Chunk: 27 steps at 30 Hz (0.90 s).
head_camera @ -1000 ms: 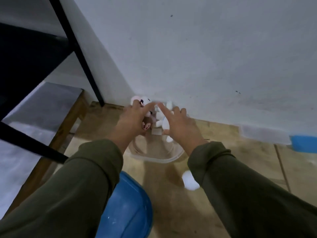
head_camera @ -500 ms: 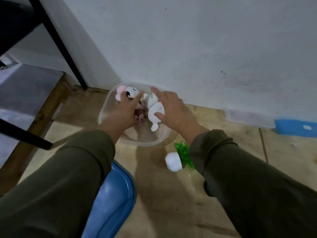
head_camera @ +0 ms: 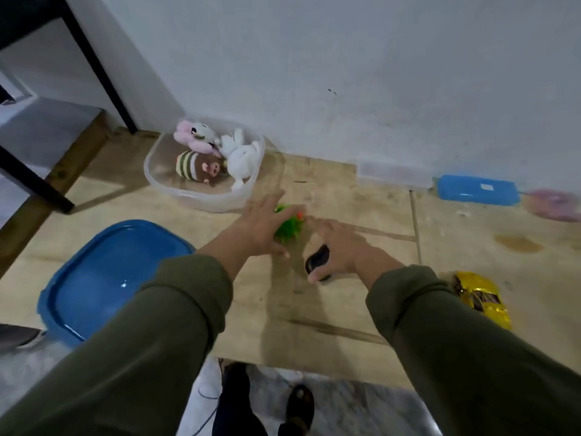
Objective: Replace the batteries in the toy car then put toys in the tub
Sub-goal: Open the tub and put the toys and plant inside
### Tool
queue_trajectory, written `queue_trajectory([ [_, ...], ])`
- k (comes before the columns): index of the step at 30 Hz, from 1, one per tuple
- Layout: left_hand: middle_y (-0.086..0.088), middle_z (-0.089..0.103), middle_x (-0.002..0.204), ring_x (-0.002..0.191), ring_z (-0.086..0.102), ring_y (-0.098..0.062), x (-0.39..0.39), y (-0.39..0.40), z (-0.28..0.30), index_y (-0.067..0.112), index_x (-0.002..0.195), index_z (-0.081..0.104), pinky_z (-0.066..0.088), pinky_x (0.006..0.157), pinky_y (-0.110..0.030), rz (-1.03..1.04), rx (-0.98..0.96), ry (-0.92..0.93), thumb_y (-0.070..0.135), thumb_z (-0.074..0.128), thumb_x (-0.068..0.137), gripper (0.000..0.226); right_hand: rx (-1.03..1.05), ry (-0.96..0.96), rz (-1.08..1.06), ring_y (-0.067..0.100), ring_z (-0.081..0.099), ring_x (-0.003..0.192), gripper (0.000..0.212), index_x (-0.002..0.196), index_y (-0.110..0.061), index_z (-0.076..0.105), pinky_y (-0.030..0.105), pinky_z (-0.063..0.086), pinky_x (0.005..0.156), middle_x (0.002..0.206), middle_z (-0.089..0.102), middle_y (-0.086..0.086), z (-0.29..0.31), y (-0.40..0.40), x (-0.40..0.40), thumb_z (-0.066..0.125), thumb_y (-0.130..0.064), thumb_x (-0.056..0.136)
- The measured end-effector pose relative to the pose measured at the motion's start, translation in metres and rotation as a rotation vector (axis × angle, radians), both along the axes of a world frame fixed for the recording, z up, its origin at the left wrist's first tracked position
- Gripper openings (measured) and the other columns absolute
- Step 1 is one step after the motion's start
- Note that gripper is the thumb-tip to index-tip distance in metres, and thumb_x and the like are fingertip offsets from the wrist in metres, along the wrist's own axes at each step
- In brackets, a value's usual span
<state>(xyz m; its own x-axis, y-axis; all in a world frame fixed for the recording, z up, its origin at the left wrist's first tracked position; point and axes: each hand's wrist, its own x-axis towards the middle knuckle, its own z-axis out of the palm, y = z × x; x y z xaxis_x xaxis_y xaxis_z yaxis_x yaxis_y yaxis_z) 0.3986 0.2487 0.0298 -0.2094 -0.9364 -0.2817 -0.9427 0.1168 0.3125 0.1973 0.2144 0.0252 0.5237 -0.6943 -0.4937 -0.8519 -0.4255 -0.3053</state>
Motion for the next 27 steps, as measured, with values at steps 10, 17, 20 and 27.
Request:
queue_trajectory([
  [10, -0.018, 0.038, 0.129, 0.113, 0.038, -0.04, -0.01, 0.032, -0.022, 0.043, 0.145, 0.018, 0.038, 0.096, -0.046, 0.251, 0.009, -0.004, 0.007, 0.055, 0.091, 0.075, -0.217, 0.121, 0.009, 0.034, 0.027, 0.128, 0.08, 0.14, -0.024, 0.033, 0.042, 0.032, 0.105, 0.144, 0.025, 0.008, -0.019, 0.039, -0.011, 0.07, -0.05, 0.074],
  [17, -0.018, 0.045, 0.118, 0.11, 0.047, -0.037, 0.014, 0.009, 0.038, 0.037, 0.144, 0.029, 0.044, 0.094, -0.046, 0.24, -0.203, 0.171, 0.012, 0.069, 0.083, 0.077, -0.422, 0.025, -0.028, 0.036, 0.025, 0.127, 0.083, 0.138, -0.019, 0.039, 0.044, 0.032, 0.106, 0.142, 0.028, 0.011, 0.045, 0.002, 0.02, 0.075, -0.049, 0.069],
  [20, -0.018, 0.046, 0.117, 0.106, 0.048, -0.034, 0.045, -0.006, 0.071, 0.034, 0.145, 0.031, 0.042, 0.089, -0.039, 0.238, -0.298, 0.181, 0.016, 0.073, 0.081, 0.078, -0.515, -0.018, -0.03, 0.036, 0.026, 0.126, 0.08, 0.135, -0.018, 0.042, 0.044, 0.031, 0.107, 0.141, 0.03, 0.012, 0.079, -0.019, 0.05, 0.077, -0.045, 0.069],
  [27, -0.015, 0.041, 0.126, 0.114, 0.045, -0.034, 0.139, -0.032, 0.087, 0.04, 0.142, 0.03, 0.046, 0.089, -0.039, 0.333, -0.265, 0.182, 0.012, 0.07, 0.081, 0.078, -0.567, -0.067, 0.018, 0.035, 0.027, 0.125, 0.075, 0.133, -0.018, 0.043, 0.042, 0.033, 0.105, 0.14, 0.03, 0.011, 0.097, -0.05, 0.158, 0.076, -0.042, 0.07],
])
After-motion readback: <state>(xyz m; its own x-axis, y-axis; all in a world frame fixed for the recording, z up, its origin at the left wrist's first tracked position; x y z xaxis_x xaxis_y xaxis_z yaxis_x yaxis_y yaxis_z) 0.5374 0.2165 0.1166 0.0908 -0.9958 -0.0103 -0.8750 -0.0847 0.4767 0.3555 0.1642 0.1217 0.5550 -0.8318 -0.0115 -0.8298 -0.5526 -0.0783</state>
